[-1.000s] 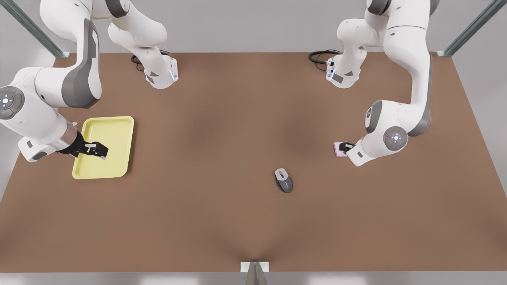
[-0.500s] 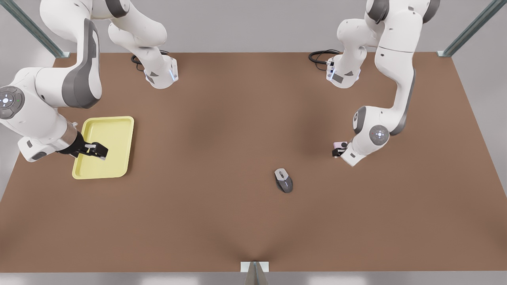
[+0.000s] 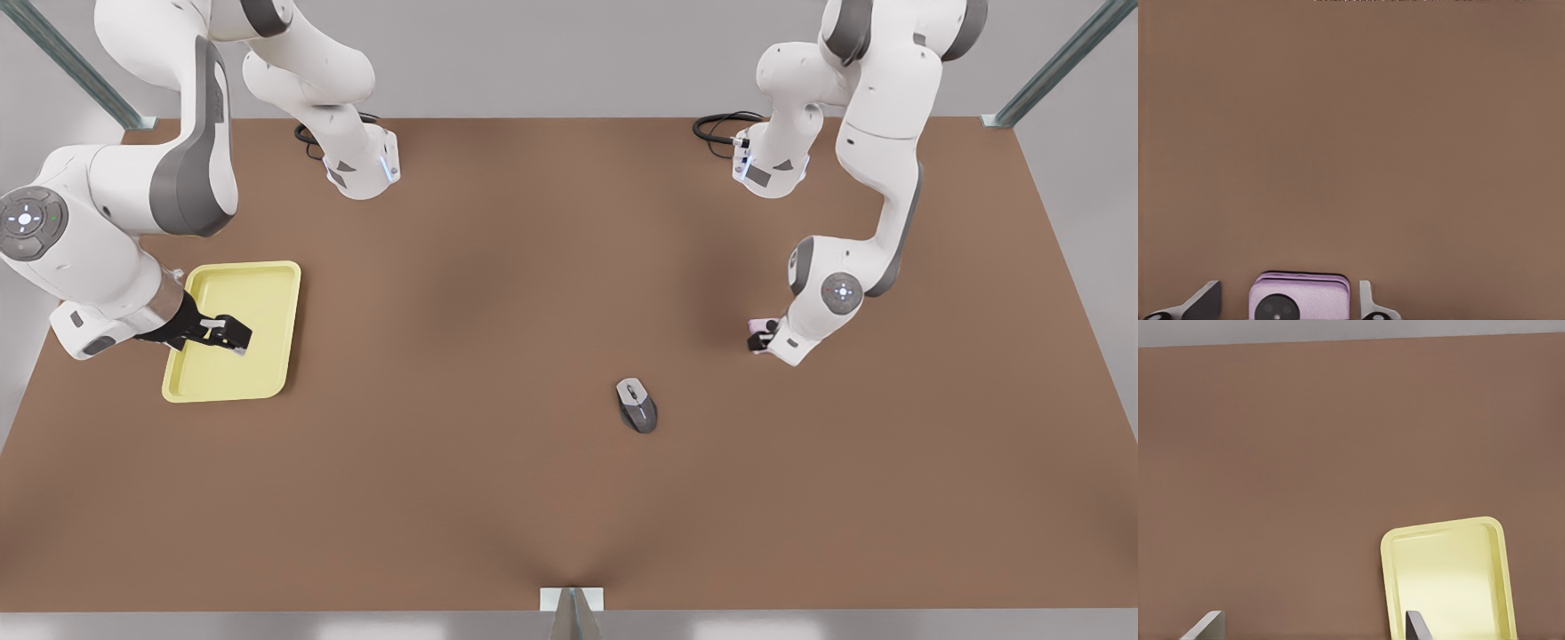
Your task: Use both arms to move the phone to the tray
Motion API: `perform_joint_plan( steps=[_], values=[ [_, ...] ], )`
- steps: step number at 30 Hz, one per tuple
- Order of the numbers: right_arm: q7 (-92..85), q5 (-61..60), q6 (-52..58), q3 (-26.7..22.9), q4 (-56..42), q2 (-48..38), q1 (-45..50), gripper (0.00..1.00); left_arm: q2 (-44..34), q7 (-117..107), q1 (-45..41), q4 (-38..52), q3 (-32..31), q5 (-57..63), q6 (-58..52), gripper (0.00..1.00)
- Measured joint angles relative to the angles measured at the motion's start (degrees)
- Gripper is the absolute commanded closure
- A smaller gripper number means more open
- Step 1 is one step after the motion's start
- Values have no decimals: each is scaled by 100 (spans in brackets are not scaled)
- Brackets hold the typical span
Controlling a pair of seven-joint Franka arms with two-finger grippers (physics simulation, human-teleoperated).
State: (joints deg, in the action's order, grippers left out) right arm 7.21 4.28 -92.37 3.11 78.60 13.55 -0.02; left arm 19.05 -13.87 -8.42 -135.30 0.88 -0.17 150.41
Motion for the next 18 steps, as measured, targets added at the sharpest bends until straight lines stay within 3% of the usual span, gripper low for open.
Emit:
perform_joint_plan(
  steps=[18],
  values=[
    [17, -11, -42, -13, -18, 40, -2, 0, 74, -229, -11, -345, 0, 59, 258, 0]
  ],
)
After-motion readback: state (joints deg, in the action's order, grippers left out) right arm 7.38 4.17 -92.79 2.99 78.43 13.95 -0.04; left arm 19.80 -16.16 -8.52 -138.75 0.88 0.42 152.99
